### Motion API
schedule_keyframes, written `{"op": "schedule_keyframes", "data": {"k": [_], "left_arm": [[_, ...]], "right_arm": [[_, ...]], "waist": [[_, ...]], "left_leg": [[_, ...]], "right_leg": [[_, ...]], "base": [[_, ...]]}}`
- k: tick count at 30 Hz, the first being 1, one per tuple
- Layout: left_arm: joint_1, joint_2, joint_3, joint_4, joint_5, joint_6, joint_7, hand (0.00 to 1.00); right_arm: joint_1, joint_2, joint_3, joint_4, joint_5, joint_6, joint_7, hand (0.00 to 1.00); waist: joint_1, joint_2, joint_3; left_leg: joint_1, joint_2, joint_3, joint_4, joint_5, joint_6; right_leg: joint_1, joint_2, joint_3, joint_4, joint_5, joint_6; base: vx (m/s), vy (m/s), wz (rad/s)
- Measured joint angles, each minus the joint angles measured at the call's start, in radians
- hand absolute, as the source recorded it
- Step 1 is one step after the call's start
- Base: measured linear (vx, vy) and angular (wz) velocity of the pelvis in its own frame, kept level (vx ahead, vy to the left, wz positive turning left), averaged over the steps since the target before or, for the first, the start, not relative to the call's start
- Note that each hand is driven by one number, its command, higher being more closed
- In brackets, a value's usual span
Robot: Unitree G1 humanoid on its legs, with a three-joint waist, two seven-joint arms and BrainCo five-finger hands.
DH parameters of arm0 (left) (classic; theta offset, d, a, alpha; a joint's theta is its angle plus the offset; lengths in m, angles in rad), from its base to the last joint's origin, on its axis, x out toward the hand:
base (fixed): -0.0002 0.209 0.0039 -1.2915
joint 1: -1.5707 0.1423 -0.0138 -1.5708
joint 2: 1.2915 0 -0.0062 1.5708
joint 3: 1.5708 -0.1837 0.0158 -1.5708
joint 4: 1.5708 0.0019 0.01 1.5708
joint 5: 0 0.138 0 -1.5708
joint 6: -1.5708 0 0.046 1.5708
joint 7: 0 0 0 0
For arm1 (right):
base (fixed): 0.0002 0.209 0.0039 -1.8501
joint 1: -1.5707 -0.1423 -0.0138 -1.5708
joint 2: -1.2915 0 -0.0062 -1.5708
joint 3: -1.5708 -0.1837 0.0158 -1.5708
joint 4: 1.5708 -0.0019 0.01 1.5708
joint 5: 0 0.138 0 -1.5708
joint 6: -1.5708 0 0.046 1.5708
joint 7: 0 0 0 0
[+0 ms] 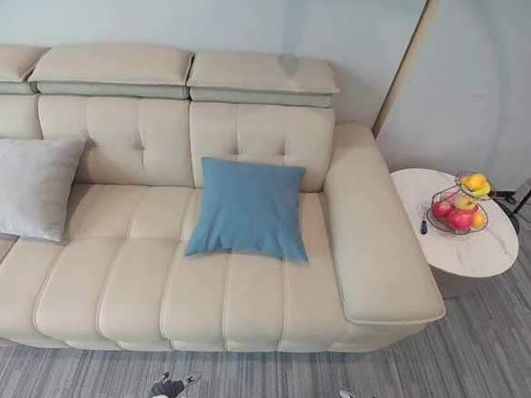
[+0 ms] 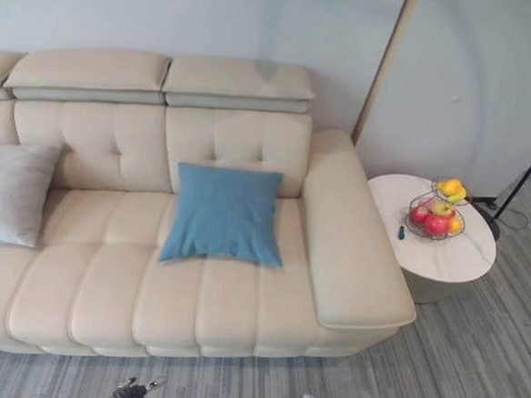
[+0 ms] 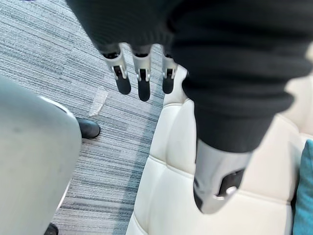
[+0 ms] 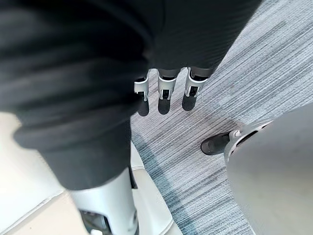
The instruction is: Pick up cushions and gather them together orderly.
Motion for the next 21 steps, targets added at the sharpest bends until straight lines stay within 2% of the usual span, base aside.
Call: {"op": "schedule_keyframes", "data": {"k": [3, 5, 7, 8, 10, 11, 12, 13, 14, 15, 16, 17, 18, 19, 20, 21], "left_arm": [[-0.012, -0.001, 0.012, -0.006, 0.000, 0.000, -0.001, 0.00], [-0.017, -0.010, 0.016, -0.009, -0.001, 0.000, 0.000, 0.00], [-0.018, -0.008, 0.021, -0.010, -0.001, 0.002, 0.000, 0.00], [-0.018, -0.006, 0.022, -0.011, 0.001, 0.002, 0.000, 0.00], [-0.020, -0.002, 0.023, -0.011, 0.003, 0.003, 0.001, 0.00], [-0.028, -0.004, 0.023, -0.013, 0.007, 0.003, 0.002, 0.00], [-0.029, -0.006, 0.022, -0.021, 0.017, 0.002, 0.002, 0.00], [-0.035, -0.005, 0.020, -0.022, 0.022, 0.000, 0.002, 0.00], [-0.042, -0.006, 0.009, -0.019, 0.022, 0.003, 0.002, 0.00], [-0.043, -0.006, -0.008, -0.019, 0.022, 0.003, 0.001, 0.00], [-0.044, 0.003, -0.031, -0.018, 0.022, 0.002, 0.000, 0.00], [-0.043, 0.006, -0.033, -0.010, 0.022, 0.000, -0.001, 0.00], [-0.048, 0.006, -0.038, 0.000, 0.022, -0.001, -0.001, 0.00], [-0.062, -0.005, -0.054, 0.007, 0.023, 0.001, -0.001, 0.00], [-0.081, -0.003, -0.081, 0.025, 0.028, 0.003, -0.003, 0.00], [-0.092, -0.002, -0.100, 0.031, 0.031, 0.004, -0.006, 0.00]], "right_arm": [[0.000, 0.008, 0.014, -0.032, 0.027, 0.000, -0.001, 0.00], [-0.009, 0.003, 0.037, -0.041, 0.026, -0.001, -0.002, 0.00], [-0.007, 0.013, 0.055, -0.057, 0.026, 0.000, -0.002, 0.00], [-0.003, 0.024, 0.059, -0.077, 0.026, 0.004, -0.001, 0.00], [-0.004, 0.029, 0.078, -0.089, 0.026, 0.005, -0.001, 0.00], [-0.013, 0.032, 0.089, -0.101, 0.025, 0.007, 0.000, 0.00], [-0.031, 0.037, 0.095, -0.103, 0.025, 0.007, 0.000, 0.00], [-0.050, 0.046, 0.107, -0.097, 0.023, 0.008, 0.000, 0.00], [-0.050, 0.048, 0.107, -0.096, 0.023, 0.008, 0.000, 0.00], [-0.047, 0.043, 0.107, -0.094, 0.023, 0.006, -0.001, 0.00], [-0.049, 0.036, 0.116, -0.071, 0.022, 0.003, -0.001, 0.00], [-0.050, 0.029, 0.123, -0.059, 0.018, 0.002, 0.000, 0.00], [-0.052, 0.027, 0.120, -0.058, 0.002, 0.003, -0.001, 0.00], [-0.048, 0.019, 0.099, -0.064, -0.015, 0.004, -0.001, 0.00], [-0.042, -0.001, 0.083, -0.060, -0.012, 0.005, 0.000, 0.00], [-0.042, -0.007, 0.073, -0.058, -0.013, 0.004, 0.000, 0.00]], "waist": [[0.007, -0.009, 0.024], [0.007, -0.003, 0.021], [0.005, 0.002, 0.019], [0.004, -0.009, 0.022], [-0.001, -0.010, 0.021], [0.000, -0.001, 0.023], [0.002, 0.001, 0.022], [0.001, -0.002, 0.022], [-0.005, -0.005, 0.023], [-0.008, -0.006, 0.022], [-0.009, -0.009, 0.020], [-0.001, -0.005, 0.014], [-0.002, -0.001, 0.009], [-0.015, 0.014, 0.014], [-0.031, 0.036, 0.023], [-0.035, 0.044, 0.025]], "left_leg": [[-0.040, 0.012, 0.014, 0.112, -0.049, -0.006], [-0.056, 0.024, 0.019, 0.134, -0.083, -0.008], [-0.053, 0.036, 0.091, 0.148, -0.112, -0.009], [-0.045, 0.044, 0.141, 0.161, -0.131, -0.019], [-0.033, 0.063, 0.249, 0.192, -0.161, -0.015], [-0.030, 0.088, 0.343, 0.199, -0.166, -0.019], [-0.025, 0.113, 0.413, 0.198, -0.166, -0.020], [-0.009, 0.121, 0.507, 0.197, -0.165, -0.022], [0.014, 0.121, 0.570, 0.199, -0.165, -0.022], [0.032, 0.113, 0.598, 0.206, -0.165, -0.021], [0.049, 0.120, 0.626, 0.239, -0.165, -0.019], [0.058, 0.137, 0.630, 0.252, -0.162, -0.015], [0.073, 0.128, 0.635, 0.246, -0.162, -0.016], [0.105, 0.120, 0.660, 0.218, -0.162, -0.017], [0.122, 0.117, 0.664, 0.201, -0.160, -0.020], [0.133, 0.117, 0.672, 0.198, -0.148, -0.039]], "right_leg": [[-0.046, 0.009, 0.076, 0.040, -0.006, -0.003], [-0.111, 0.026, 0.151, 0.063, -0.006, -0.002], [-0.147, 0.043, 0.218, 0.061, 0.012, -0.012], [-0.162, 0.058, 0.264, 0.055, 0.029, -0.015], [-0.202, 0.095, 0.353, 0.043, 0.076, -0.034], [-0.238, 0.120, 0.321, 0.037, 0.122, -0.076], [-0.261, 0.128, 0.236, 0.039, 0.141, -0.127], [-0.321, 0.101, 0.009, 0.114, 0.084, -0.171], [-0.338, 0.046, -0.202, 0.175, 0.050, -0.190], [-0.333, 0.008, -0.329, 0.208, 0.047, -0.213], [-0.318, -0.009, -0.494, 0.225, 0.056, -0.264], [-0.305, 0.003, -0.618, 0.205, 0.038, -0.323], [-0.301, 0.009, -0.661, 0.201, -0.003, -0.315], [-0.310, 0.029, -0.632, 0.212, -0.020, -0.262], [-0.311, 0.057, -0.608, 0.203, -0.025, -0.255], [-0.314, 0.078, -0.585, 0.194, -0.026, -0.252]], "base": [[-0.09, -0.003, -0.57], [-0.11, -0.001, -1.14], [-0.07, 0.035, -1.25], [-0.06, 0.040, -1.23], [-0.05, 0.039, -1.87], [-0.03, 0.017, -2.25], [0.00, -0.026, -2.44], [0.02, -0.038, -2.41], [0.05, -0.047, -2.29], [0.09, -0.070, -2.13], [0.10, -0.127, -2.19], [0.10, -0.170, -2.15], [0.15, -0.187, -1.88], [0.19, -0.140, -1.30], [0.20, -0.090, -1.06], [0.18, -0.070, -1.01]]}}
